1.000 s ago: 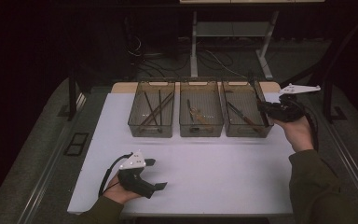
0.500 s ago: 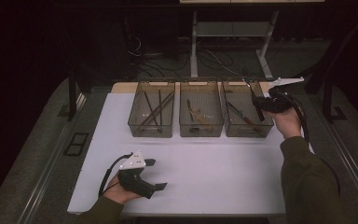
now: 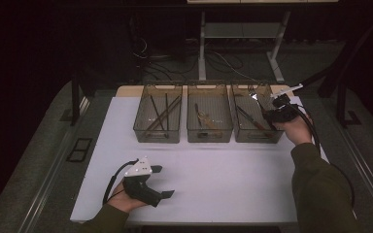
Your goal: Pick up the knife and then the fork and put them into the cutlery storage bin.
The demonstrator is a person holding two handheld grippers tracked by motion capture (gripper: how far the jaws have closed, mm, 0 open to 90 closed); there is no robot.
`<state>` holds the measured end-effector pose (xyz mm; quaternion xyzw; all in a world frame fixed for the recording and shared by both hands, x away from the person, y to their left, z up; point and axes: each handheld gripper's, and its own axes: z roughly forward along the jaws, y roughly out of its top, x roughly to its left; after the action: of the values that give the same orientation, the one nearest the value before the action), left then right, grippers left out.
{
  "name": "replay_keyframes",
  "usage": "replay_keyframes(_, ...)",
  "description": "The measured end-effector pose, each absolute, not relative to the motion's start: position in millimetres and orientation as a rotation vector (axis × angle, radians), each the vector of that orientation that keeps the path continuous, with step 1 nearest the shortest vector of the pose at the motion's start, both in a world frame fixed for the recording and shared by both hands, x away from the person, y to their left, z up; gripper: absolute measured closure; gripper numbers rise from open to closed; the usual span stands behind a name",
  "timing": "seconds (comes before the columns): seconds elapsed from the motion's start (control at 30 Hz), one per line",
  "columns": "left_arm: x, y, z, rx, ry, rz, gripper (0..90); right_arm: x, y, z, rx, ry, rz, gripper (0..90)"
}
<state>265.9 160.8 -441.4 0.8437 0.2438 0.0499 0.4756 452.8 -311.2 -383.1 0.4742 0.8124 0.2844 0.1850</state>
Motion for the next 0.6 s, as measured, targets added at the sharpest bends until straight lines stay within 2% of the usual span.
replay_keyframes(0.33, 265.8, 160.5, -441.5, 2.062, 0.595, 0.122, 4.0, 456.6, -309.7, -390.9, 1.361, 2.354, 0.716, 74.7)
replay_keyframes(0.6, 265.8, 160.6, -441.4, 2.062, 0.595, 0.122, 4.0, 455.3, -313.4, -385.5, 1.392, 2.313, 0.851, 52.2)
